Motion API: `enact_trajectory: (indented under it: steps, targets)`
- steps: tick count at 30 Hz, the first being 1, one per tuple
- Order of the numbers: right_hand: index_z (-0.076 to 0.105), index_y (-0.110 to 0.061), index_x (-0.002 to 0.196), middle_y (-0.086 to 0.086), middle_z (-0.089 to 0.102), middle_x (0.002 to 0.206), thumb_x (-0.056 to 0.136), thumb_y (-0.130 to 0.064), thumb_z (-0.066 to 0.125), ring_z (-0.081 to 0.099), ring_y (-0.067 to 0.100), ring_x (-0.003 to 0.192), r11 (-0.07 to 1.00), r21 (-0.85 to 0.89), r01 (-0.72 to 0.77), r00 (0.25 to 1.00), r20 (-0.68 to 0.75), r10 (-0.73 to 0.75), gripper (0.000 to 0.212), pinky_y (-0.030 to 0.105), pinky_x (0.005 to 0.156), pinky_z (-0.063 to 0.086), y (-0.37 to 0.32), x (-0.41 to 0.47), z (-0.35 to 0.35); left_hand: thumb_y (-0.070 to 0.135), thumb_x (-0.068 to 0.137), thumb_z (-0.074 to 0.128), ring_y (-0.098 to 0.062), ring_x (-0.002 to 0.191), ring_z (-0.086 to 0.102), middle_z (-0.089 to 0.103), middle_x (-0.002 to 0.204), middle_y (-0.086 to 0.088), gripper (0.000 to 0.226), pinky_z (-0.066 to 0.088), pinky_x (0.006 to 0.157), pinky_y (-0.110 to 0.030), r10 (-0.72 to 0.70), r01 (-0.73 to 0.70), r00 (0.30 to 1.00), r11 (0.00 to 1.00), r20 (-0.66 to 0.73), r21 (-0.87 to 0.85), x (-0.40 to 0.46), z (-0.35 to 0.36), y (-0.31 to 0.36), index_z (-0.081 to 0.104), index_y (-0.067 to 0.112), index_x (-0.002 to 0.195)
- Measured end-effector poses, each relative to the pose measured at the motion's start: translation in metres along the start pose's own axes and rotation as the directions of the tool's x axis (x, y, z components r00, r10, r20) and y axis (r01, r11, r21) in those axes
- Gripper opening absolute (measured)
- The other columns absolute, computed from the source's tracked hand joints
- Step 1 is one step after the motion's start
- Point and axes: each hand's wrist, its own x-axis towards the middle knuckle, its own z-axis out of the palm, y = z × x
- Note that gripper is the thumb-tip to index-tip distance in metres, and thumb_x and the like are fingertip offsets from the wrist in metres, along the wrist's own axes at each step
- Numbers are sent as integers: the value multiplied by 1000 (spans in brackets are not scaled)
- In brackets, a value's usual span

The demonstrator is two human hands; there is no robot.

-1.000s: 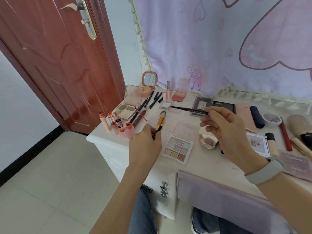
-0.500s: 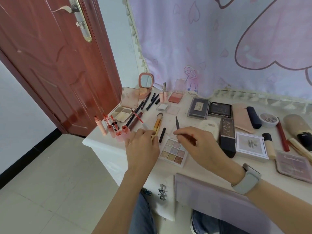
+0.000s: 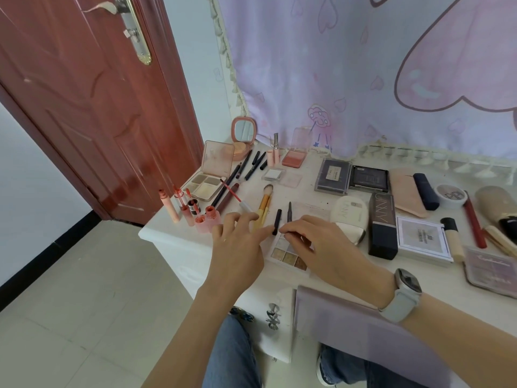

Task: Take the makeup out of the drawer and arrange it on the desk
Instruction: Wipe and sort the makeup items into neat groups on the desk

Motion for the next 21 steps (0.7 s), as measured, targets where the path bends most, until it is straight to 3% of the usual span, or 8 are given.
enact_trajectory:
  steps: [3,9,14,16,19,21]
  targets:
    - [65,-17,109,-2,64,94,94,-20,50,43,0,76,999,-31,30,1000,8,-30,22,10,69,36,-3,3,2,-4,81,46,-30,123,34,47,137,0,59,23,91,-37,-20,18,999,998,-42,-56,-4,-2,-2,53,32,128]
    - [66,-16,105,-2,63,89,93,-19,50,42,0,72,1000,-29,5,999,-41,-6,20,7,64,34,-7,5,4,2,86,37,-24,130,20,28,148,5,63,19,92,-36,45,-46,998,998,34,32,-3,0,-2,39,43,134]
    - [66,-16,107,-1,65,91,93,-18,51,45,2,75,1000,-24,3,999,-45,-4,21,15,70,39,-7,5,3,-4,77,56,-34,114,47,57,126,-4,50,33,82,-41,-3,0,998,999,-62,-38,-7,-9,-1,63,23,119]
    - [67,-14,105,0,64,90,93,-17,52,43,2,74,999,-25,28,999,-36,-29,20,11,67,35,-10,7,4,1,83,54,-30,118,44,55,128,-1,47,30,84,-39,-25,22,998,998,-51,-57,-10,-9,-4,59,24,123]
    - [67,-14,104,2,64,89,92,-17,52,48,8,77,997,-50,60,998,-15,-61,19,17,69,35,-13,12,10,17,95,41,-21,127,33,45,136,7,41,22,89,-33,-47,46,999,996,-3,-81,-18,-2,-11,49,32,132]
    - [67,-14,105,2,64,92,94,-19,50,53,13,85,994,-86,64,998,2,-64,21,18,73,35,-13,15,16,19,96,43,-21,124,39,51,132,5,34,24,88,-33,-63,62,998,990,-6,-123,-24,-1,-12,55,29,126]
